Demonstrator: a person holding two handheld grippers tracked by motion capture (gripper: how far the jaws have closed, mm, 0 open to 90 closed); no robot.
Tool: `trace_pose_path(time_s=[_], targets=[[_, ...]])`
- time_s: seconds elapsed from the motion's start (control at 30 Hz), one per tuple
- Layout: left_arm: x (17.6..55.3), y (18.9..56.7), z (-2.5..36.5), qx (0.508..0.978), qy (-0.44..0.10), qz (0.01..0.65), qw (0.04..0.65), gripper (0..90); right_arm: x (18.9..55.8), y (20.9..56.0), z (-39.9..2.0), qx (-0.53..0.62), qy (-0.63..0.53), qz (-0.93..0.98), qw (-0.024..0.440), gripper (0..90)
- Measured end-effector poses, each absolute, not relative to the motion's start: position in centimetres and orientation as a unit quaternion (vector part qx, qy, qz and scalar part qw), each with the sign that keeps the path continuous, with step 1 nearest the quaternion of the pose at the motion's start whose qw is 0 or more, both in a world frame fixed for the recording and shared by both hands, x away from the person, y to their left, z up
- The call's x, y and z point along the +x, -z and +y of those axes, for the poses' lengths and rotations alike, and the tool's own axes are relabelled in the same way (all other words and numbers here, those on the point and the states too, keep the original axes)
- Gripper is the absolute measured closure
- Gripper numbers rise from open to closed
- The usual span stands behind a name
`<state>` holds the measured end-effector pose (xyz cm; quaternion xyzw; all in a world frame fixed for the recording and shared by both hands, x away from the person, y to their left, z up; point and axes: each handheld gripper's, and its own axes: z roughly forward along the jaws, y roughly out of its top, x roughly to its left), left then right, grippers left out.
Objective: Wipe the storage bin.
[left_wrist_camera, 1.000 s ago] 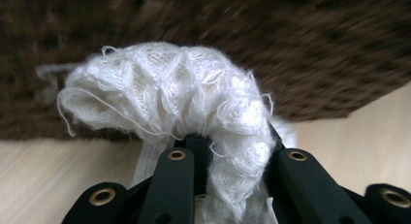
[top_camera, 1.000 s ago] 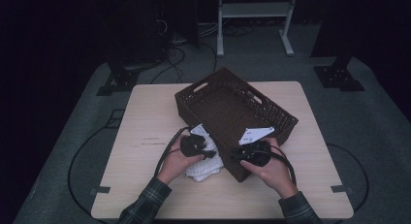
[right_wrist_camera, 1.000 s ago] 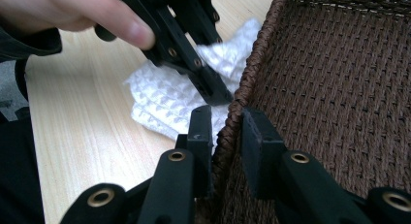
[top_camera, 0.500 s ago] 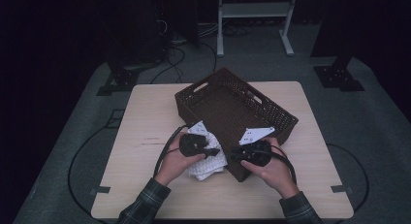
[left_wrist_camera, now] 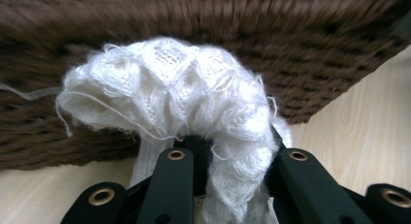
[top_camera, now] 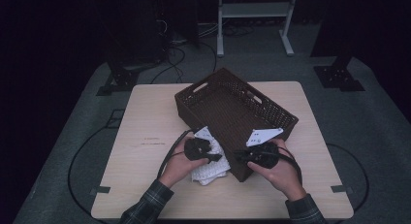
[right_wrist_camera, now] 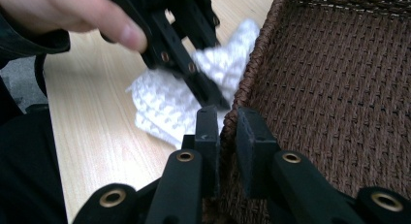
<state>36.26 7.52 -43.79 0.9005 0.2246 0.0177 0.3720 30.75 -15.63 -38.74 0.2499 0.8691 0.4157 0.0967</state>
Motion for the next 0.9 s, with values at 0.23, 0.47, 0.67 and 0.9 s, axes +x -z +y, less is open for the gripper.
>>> trace_pose_path(time_s=[0.23, 0.47, 0.67, 0.9], targets=[[36.5, 45.1, 7.1, 0.904, -0.005, 0.229, 0.362, 74.4, 30.7, 38.8, -15.6, 0.252, -0.417, 0.868, 0.095, 79.5], [36.4, 46.2, 6.7, 0.916, 0.002, 0.222, 0.335, 74.2, 30.7, 38.8, -15.6, 0.252, -0.416, 0.869, 0.095, 79.5], [35.8, 44.3, 6.8, 0.909, -0.009, 0.210, 0.361, 74.7, 30.8, 38.8, -15.6, 0.253, -0.418, 0.868, 0.095, 79.6], [34.6, 42.1, 6.4, 0.898, -0.012, 0.188, 0.397, 74.7, 30.8, 38.8, -15.6, 0.252, -0.418, 0.867, 0.095, 79.7]])
